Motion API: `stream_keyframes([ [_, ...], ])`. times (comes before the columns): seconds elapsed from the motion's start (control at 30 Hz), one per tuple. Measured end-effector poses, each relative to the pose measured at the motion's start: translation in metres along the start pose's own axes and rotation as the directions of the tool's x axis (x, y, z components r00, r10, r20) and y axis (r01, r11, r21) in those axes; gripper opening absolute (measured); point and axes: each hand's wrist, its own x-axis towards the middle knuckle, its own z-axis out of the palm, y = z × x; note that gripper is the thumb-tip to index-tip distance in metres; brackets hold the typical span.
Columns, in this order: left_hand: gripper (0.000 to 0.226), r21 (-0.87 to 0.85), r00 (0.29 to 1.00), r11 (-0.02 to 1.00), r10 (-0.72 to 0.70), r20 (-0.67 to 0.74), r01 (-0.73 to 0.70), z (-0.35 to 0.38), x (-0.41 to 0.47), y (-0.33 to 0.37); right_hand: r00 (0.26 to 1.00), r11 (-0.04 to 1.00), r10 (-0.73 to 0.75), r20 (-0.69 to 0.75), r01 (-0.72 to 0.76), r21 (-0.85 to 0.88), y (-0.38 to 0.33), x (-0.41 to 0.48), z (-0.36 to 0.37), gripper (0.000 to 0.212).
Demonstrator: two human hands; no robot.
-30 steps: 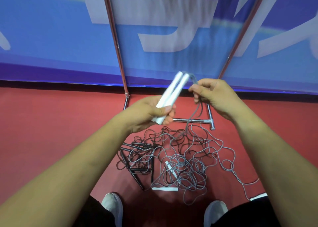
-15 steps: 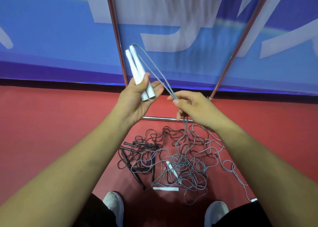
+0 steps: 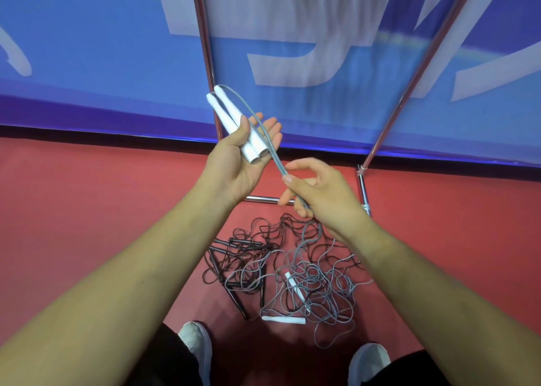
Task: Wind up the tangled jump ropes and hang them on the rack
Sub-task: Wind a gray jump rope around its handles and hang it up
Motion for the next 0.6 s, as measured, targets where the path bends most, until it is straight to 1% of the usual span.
stream_keyframes([
  [0.1,0.03,-0.013,1.0,1.0,-0.01,-0.007,0.01,-0.001,0.0,0.001,0.999,0.999,-0.028,-0.018,0.027,-0.04,-0.001,0.001,0.001,0.01],
  [0.17,0.03,0.008,1.0,1.0,-0.019,-0.014,0.019,-0.001,0.0,0.0,0.999,0.997,-0.032,-0.024,0.031,-0.075,-0.001,0.002,0.002,0.008],
  [0.27,0.026,0.068,0.998,0.997,-0.022,-0.064,0.026,0.0,0.001,-0.003,0.999,0.994,-0.038,-0.023,0.035,-0.107,0.001,0.002,0.002,0.004],
  [0.37,0.024,0.167,0.993,0.986,0.011,-0.116,0.009,-0.001,0.003,-0.007,0.999,0.988,-0.039,-0.005,0.038,-0.151,0.0,0.001,0.003,0.004],
  [0.47,0.026,0.195,0.99,0.98,-0.004,-0.142,0.032,-0.002,0.003,-0.008,0.999,0.987,-0.037,-0.003,0.036,-0.159,-0.001,0.001,0.005,0.003],
  [0.53,0.024,0.203,0.992,0.976,-0.056,-0.113,0.079,0.0,0.0,-0.01,1.0,0.985,-0.03,-0.001,0.03,-0.169,-0.002,0.001,0.006,0.006],
  [0.6,0.022,0.171,0.996,0.981,-0.084,-0.039,0.09,0.001,-0.001,-0.013,1.0,0.983,-0.026,0.006,0.027,-0.182,-0.001,0.001,0.007,0.01],
])
